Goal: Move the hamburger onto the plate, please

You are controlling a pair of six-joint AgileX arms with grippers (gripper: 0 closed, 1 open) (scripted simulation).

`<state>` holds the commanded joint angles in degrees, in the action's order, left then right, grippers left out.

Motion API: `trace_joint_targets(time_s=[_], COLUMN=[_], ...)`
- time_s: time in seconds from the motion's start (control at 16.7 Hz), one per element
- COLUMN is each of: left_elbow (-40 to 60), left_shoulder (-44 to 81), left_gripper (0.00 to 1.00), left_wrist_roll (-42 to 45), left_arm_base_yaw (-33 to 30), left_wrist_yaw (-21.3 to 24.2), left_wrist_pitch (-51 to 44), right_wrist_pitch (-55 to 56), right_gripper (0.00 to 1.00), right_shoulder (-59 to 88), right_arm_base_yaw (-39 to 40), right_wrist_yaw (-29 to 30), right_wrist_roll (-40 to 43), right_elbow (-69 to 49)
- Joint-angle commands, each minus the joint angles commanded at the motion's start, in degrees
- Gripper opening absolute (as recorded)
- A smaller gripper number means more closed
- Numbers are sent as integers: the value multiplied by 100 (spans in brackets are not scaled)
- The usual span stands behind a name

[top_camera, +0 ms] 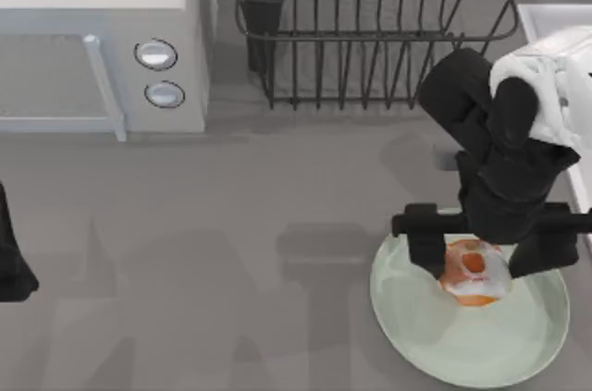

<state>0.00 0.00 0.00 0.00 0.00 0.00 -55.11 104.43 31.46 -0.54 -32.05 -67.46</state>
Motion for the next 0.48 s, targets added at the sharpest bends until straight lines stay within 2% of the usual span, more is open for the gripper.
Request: trace_joint_targets(time_s=[0.3,0.48], left_elbow=[0,0], left_shoulder=[0,0], left_gripper=[100,100], left_wrist_roll=[0,0], left_arm_base_yaw=[0,0], left_wrist_yaw=[0,0], left_wrist_pitch=[0,0], right_wrist_pitch=[92,92], right_gripper=[0,23], right_shoulder=[63,63], right_arm_base_yaw=[13,13], right_wrist_yaw=[3,3], right_wrist_roll=[-9,-9], right_elbow=[83,83])
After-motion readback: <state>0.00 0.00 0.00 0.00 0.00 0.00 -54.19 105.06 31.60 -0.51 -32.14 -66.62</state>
